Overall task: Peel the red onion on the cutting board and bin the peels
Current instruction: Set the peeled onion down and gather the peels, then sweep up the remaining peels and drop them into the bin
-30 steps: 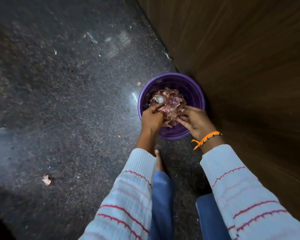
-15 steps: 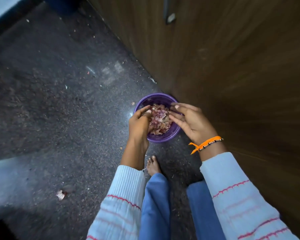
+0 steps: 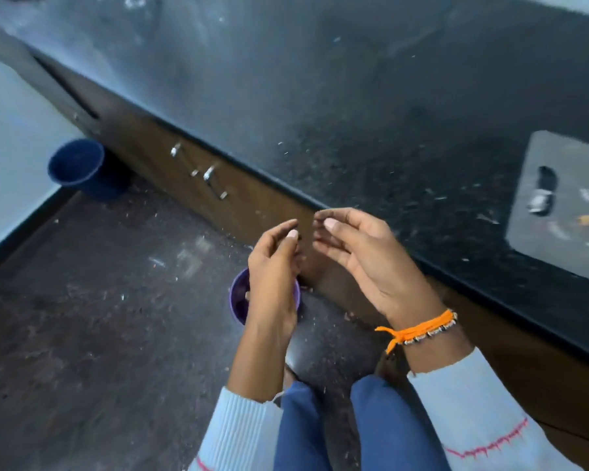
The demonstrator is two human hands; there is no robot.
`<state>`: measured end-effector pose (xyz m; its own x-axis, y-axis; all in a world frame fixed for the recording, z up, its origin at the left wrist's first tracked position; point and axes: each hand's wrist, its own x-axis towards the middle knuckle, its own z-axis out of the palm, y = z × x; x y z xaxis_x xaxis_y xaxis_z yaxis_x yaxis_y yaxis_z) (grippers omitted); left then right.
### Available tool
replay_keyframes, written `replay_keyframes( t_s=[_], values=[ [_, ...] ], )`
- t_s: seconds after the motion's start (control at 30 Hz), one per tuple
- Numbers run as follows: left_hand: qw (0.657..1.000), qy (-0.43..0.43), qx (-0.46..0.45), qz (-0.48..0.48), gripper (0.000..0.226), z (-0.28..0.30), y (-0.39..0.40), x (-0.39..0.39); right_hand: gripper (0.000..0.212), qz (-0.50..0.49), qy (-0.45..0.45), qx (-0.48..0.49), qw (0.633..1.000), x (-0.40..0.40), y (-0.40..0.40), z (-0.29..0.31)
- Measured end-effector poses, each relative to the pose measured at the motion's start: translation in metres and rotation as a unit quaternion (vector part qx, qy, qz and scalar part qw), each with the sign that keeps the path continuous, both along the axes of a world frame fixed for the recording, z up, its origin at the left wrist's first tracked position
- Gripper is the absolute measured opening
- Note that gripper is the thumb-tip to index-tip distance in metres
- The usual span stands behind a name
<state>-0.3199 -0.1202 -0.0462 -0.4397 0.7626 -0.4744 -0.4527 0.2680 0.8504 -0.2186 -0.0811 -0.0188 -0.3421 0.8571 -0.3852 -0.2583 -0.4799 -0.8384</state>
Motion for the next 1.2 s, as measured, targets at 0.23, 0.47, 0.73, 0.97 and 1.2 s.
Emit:
replay_keyframes(
  t_s=[0.23, 0.47, 0.73, 0.97, 1.2],
  values=[
    [0.986, 0.024, 0.094, -0.139, 0.018, 0.067, 0.04, 0.079, 0.021, -0.092, -0.006, 0.06, 0.994, 0.102, 0.01, 0.049],
    [0.953, 0.072, 0.095, -0.279, 0.018, 0.077, 0.062, 0.172, 0.021, -0.169, -0.072, 0.076, 0.98, 0.206, 0.01, 0.051],
    [0.883, 0.201, 0.098, -0.412, 0.016, 0.056, 0.075, 0.262, 0.022, -0.211, -0.363, 0.12, 0.9, 0.318, 0.012, 0.027],
    [0.662, 0.57, 0.096, -0.477, 0.058, 0.017, 0.076, 0.3, 0.028, -0.146, -0.72, 0.16, 0.66, 0.369, -0.008, -0.001],
    [0.592, 0.61, 0.044, -0.525, 0.082, 0.004, 0.077, 0.309, 0.05, -0.005, -0.737, 0.203, 0.645, 0.346, -0.015, -0.019]
  ],
)
